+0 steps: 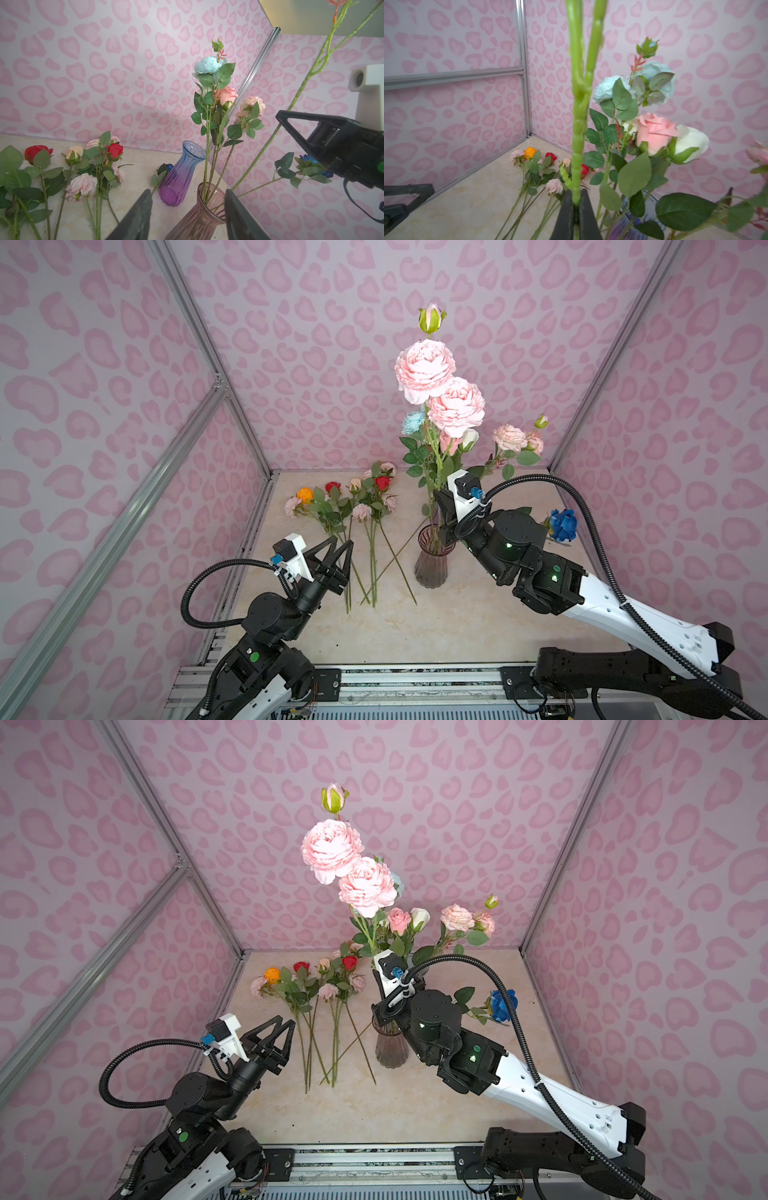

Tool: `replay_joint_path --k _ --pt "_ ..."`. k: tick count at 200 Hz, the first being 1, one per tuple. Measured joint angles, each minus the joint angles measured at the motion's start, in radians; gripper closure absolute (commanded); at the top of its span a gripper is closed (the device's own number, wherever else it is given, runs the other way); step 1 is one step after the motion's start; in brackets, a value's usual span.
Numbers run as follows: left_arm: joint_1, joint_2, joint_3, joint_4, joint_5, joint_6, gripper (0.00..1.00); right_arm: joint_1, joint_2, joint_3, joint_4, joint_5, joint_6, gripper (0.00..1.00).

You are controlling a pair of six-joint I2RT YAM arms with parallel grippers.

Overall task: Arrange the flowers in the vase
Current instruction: 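Lower the large pink rose stem into the mauve vase with right gripper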

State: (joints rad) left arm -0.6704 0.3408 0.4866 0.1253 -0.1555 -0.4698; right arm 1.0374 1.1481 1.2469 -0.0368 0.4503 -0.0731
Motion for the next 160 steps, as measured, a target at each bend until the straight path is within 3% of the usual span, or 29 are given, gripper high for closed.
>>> replay_joint_path --k 33,160 --pt "0.000 0.000 -0.013 -0.023 -0.022 0.000 0.43 -0.056 -0.003 -0.057 0.034 0.019 0.008 1.00" --pt "0.000 0.023 -0.034 -0.026 -0.053 -0.014 0.43 -0.077 -0.011 -0.265 0.060 -0.015 0.171 1.00"
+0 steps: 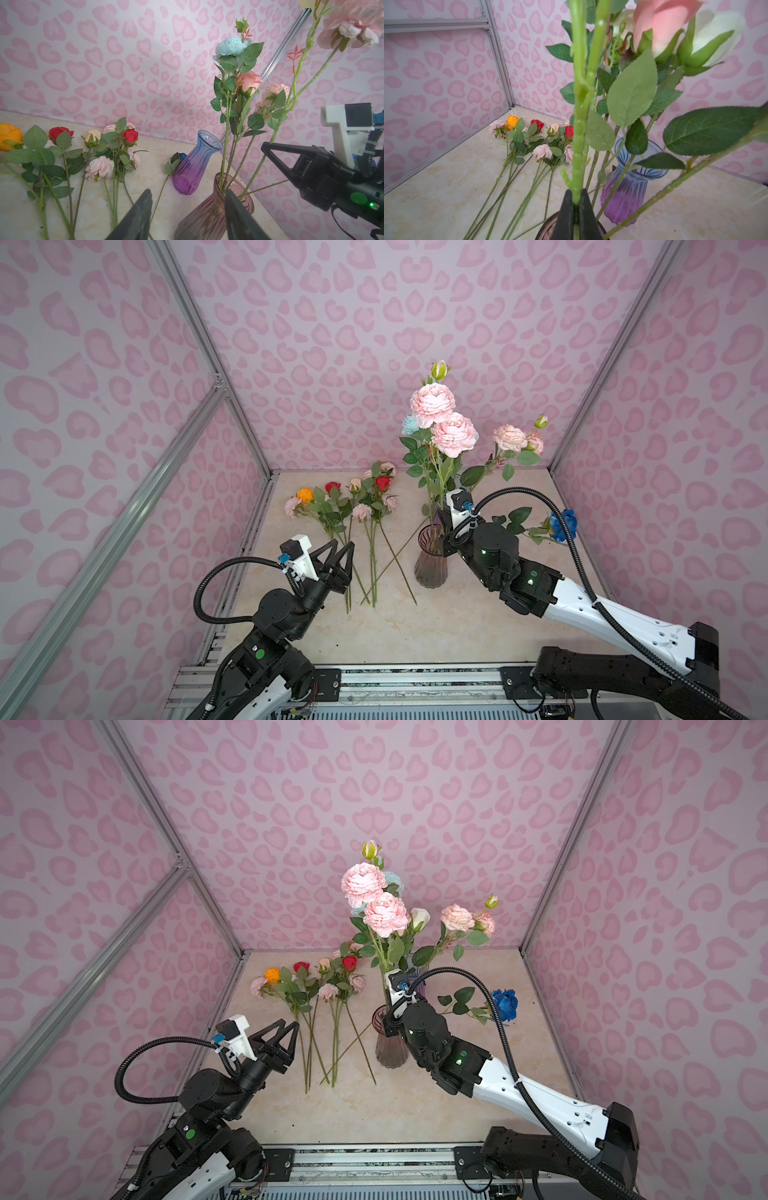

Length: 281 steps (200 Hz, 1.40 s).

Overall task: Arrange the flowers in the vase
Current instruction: 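Lower the large pink rose stem into the mauve vase with right gripper, then open right gripper at the vase while left gripper reaches into the bunch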

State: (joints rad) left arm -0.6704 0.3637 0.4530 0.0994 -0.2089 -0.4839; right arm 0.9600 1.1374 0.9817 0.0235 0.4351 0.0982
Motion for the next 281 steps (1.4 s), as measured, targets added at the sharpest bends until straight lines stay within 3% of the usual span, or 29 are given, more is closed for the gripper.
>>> replay_joint_path --k 48,111,241,281 --pt "0.000 0.019 0.000 0.000 0.001 -0.012 0.43 -0.005 0.003 -0.063 0.014 0.003 0.045 0.94" --pt "0.000 0.018 0.000 -0.023 0.003 -0.016 0.43 -0.012 -0.003 -0.104 0.023 0.021 0.078 0.80" --pt "0.000 0.061 0.006 -0.025 0.003 -0.019 0.43 -0.005 -0.096 -0.104 0.008 0.010 0.092 0.74" --pt "0.000 0.132 0.006 -0.035 -0.016 -0.023 0.44 0.036 -0.121 -0.089 -0.011 0.021 0.079 0.73"
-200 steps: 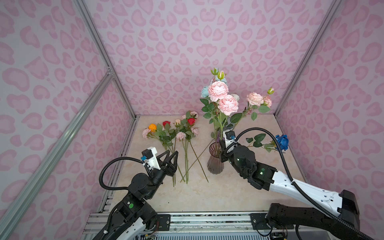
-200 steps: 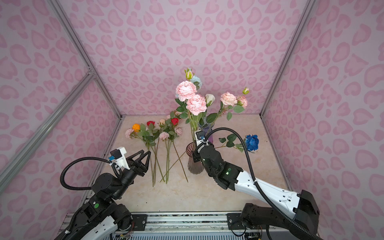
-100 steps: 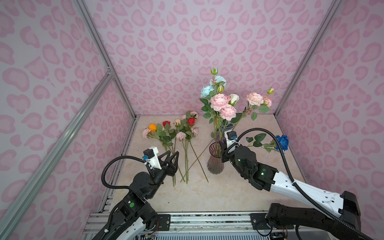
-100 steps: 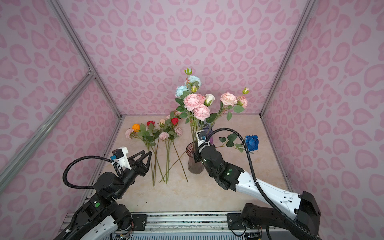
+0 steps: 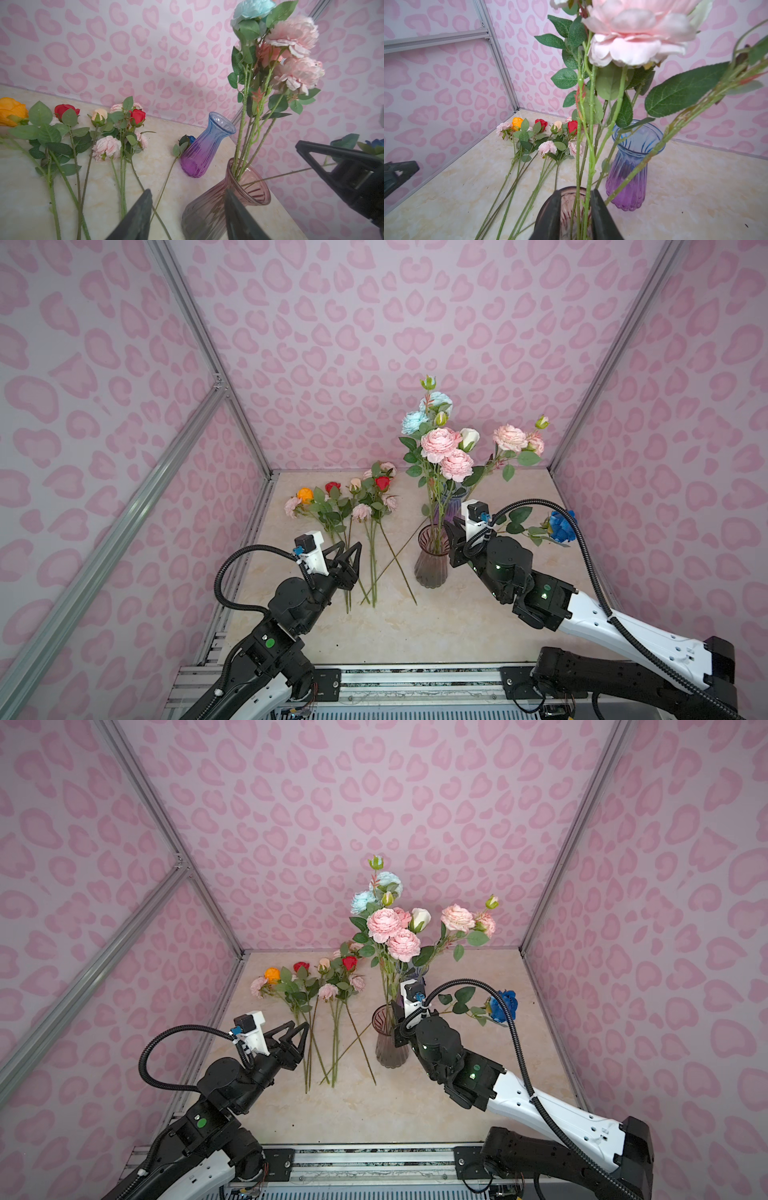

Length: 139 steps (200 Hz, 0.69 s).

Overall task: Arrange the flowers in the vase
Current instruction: 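Open right gripper at the vase while left gripper reaches into the bunch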

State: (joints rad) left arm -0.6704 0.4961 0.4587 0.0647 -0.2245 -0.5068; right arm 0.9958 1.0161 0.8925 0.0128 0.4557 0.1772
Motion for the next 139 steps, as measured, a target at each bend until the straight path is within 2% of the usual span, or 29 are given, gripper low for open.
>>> replay_joint_path --k 38,65,101,135,139 --pt "0.000 0.191 0.044 -0.072 -0.070 -0.013 0.47 0.045 0.001 0.024 -0.018 0.019 -0.020 0.73" --pt "0.002 0.447 0.164 -0.158 -0.085 -0.014 0.53 0.056 -0.003 0.024 -0.027 0.023 -0.031 0.73" --pt "0.001 0.810 0.351 -0.296 -0.048 0.038 0.62 0.056 -0.031 0.017 -0.035 0.024 -0.031 0.73" --pt "-0.001 1.017 0.444 -0.370 0.013 0.088 0.63 0.056 -0.073 -0.007 -0.059 0.027 -0.030 0.73" --pt "-0.001 1.034 0.453 -0.378 0.024 0.093 0.67 0.056 -0.080 -0.010 -0.062 0.030 -0.030 0.73"
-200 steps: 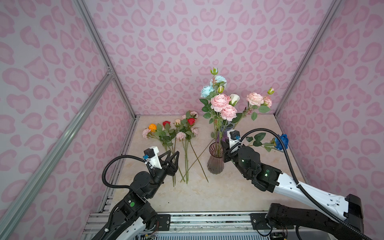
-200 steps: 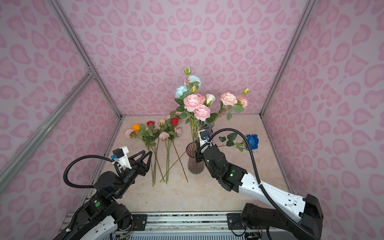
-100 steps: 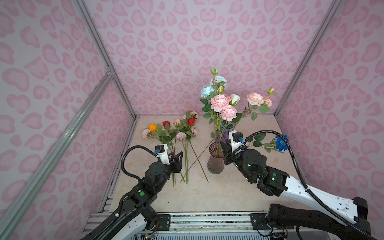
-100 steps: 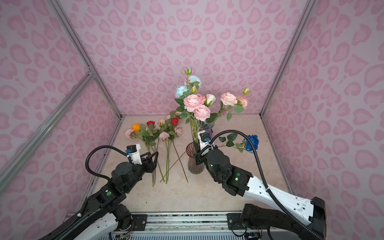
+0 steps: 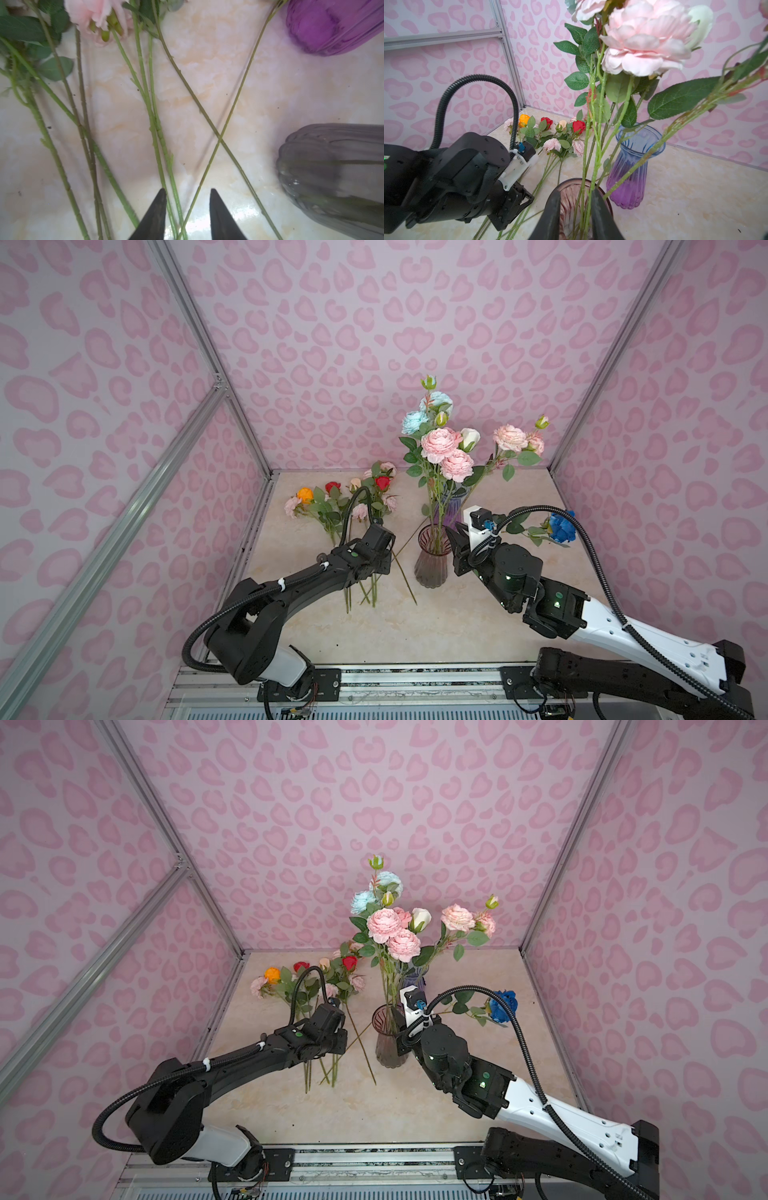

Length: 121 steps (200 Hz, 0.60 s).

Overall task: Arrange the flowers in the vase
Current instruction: 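Open right gripper at the vase while left gripper reaches into the bunch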

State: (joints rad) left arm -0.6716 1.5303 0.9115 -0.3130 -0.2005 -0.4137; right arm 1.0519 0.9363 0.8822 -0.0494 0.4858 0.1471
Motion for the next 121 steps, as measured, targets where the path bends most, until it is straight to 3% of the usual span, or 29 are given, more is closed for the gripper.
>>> replay_joint_path --k 39,65,121 --pt "-0.011 0.143 0.079 -0.031 0.061 0.053 0.69 0.000 -0.051 -0.030 -0.008 0.014 0.018 0.72" --pt "-0.025 0.223 0.130 -0.060 0.043 0.080 0.73 0.000 -0.066 -0.043 -0.008 0.019 0.018 0.72" --pt "-0.032 0.298 0.178 -0.112 -0.016 0.100 0.90 -0.001 -0.069 -0.045 -0.008 0.019 0.018 0.72"
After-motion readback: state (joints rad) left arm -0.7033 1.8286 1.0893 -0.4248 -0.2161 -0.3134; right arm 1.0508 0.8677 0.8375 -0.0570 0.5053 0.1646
